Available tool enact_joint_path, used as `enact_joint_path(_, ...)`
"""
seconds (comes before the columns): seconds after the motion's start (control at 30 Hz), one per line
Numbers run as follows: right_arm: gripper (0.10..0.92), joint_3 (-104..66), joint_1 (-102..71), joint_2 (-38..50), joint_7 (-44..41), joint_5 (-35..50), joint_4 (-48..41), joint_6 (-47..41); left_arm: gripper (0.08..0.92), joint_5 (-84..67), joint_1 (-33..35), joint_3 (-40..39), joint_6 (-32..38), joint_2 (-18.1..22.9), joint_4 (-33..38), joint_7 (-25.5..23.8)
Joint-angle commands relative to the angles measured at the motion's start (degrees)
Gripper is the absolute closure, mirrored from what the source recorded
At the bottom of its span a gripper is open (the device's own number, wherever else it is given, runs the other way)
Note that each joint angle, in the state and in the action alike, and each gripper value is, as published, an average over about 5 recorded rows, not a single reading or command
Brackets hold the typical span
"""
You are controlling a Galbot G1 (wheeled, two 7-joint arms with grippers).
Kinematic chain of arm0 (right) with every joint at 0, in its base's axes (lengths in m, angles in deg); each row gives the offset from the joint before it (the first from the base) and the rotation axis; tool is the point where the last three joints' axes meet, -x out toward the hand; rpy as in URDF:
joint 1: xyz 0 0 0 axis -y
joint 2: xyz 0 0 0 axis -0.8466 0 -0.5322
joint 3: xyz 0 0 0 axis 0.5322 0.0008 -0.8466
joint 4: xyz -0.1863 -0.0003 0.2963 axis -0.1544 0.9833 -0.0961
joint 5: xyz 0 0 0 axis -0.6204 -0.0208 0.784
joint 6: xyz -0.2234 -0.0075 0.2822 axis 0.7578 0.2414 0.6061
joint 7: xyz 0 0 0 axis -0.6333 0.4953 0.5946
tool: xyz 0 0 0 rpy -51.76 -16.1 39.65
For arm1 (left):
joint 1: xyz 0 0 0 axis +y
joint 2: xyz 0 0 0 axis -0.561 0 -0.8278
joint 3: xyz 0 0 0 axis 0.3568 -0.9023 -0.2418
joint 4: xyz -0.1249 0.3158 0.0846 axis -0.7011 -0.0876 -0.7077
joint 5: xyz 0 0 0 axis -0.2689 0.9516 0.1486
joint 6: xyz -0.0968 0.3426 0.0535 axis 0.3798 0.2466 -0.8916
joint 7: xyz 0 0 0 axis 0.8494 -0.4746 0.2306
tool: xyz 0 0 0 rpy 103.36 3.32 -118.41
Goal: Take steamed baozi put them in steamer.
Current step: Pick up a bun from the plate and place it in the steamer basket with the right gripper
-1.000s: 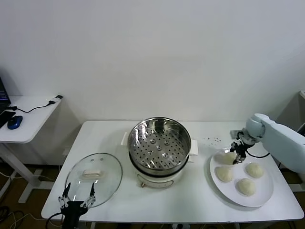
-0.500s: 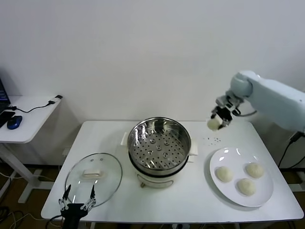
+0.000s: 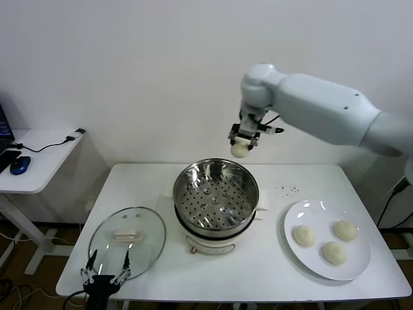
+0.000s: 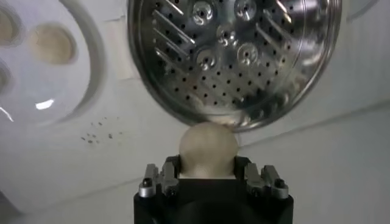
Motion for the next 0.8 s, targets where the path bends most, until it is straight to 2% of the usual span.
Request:
enact_joint_path(0.03,0.448,-4.76,-9.74,-6.61,0.74,-14.52,0.55,5.01,0.177,0.36,-0.29,0.1,-0.23,0.04,-0.25,-0.04)
enact_joint_path(0.3,0.448,-4.82,-12.77,-7.06,0.71,-15.46,-3.76,4.64,0.177,-0.09,-0.65,0.3,-0.24,0.16,-1.28,0.05)
enact_joint_path(0.8,0.427,-3.53,-14.09,-6.7,0.29,-13.25,-5.28,3.36,0.177,-0.32,-0.89,0.75,-0.21,0.01,-2.32,0.09)
